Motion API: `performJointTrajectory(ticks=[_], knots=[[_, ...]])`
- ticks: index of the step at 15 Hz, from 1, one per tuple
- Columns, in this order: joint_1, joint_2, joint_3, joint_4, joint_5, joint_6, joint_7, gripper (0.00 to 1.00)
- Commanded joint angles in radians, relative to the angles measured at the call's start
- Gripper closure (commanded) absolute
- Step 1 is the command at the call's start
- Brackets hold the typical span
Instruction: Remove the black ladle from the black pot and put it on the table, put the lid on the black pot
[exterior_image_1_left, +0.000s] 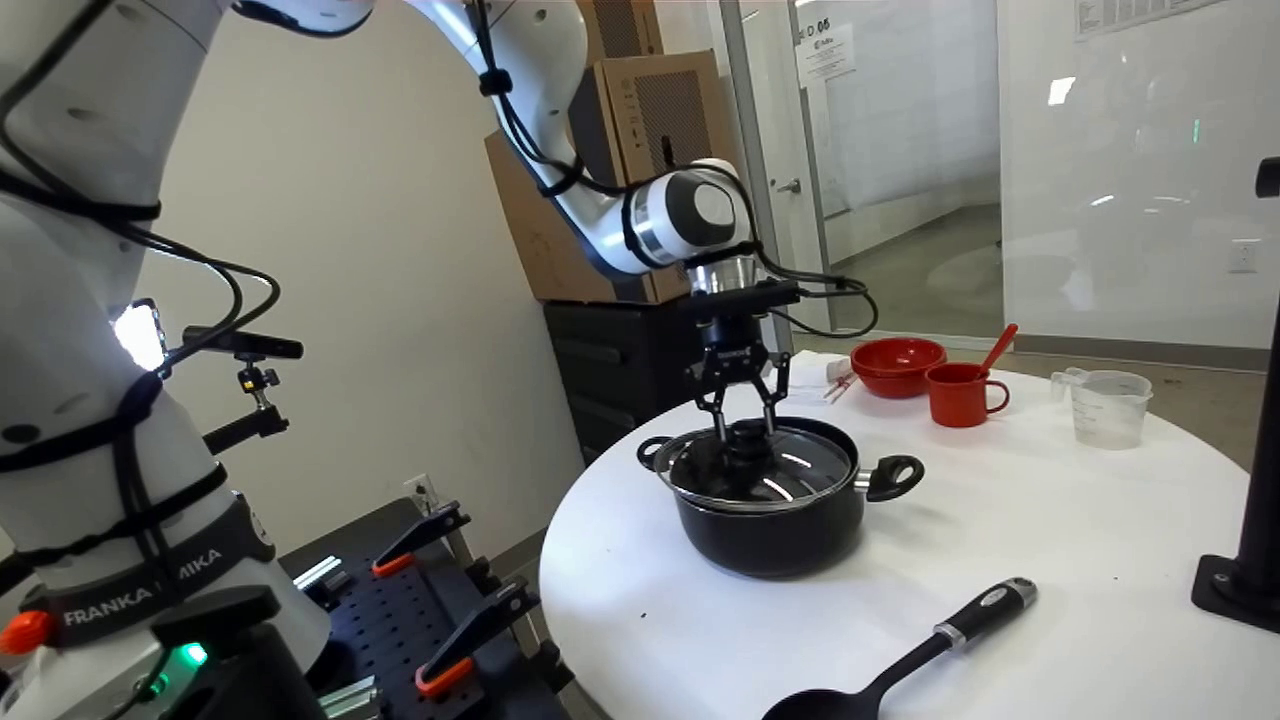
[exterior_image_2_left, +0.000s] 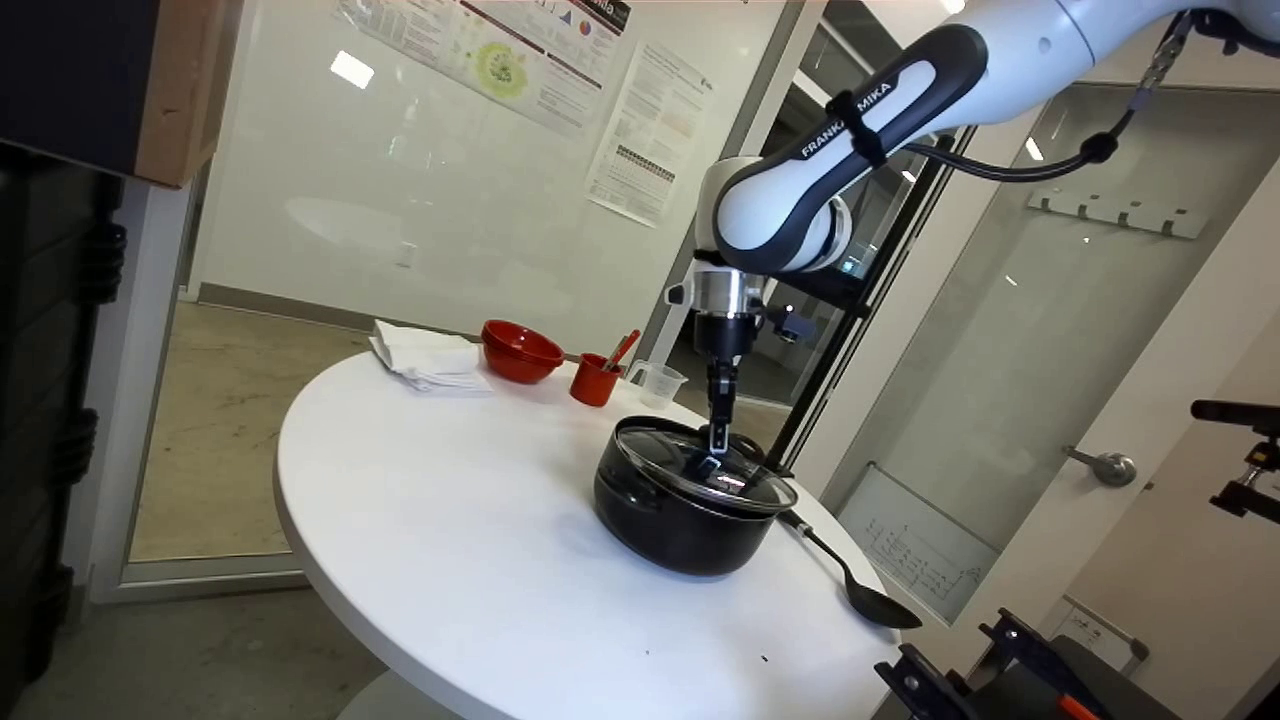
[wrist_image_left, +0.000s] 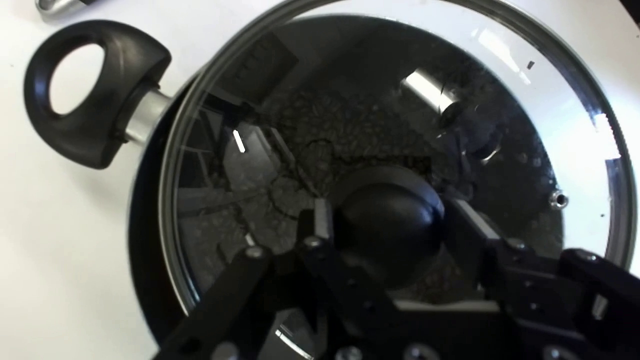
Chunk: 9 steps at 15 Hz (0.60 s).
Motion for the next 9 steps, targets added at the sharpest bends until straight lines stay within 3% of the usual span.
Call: performJointTrajectory(ticks=[1, 9], knots=[[-0.008, 0.004, 0.005, 0.03, 0.029, -0.032, -0.022, 0.73], [-0.002, -0.008, -0.003, 0.027, 0.021, -0.016, -0.004, 0.75]])
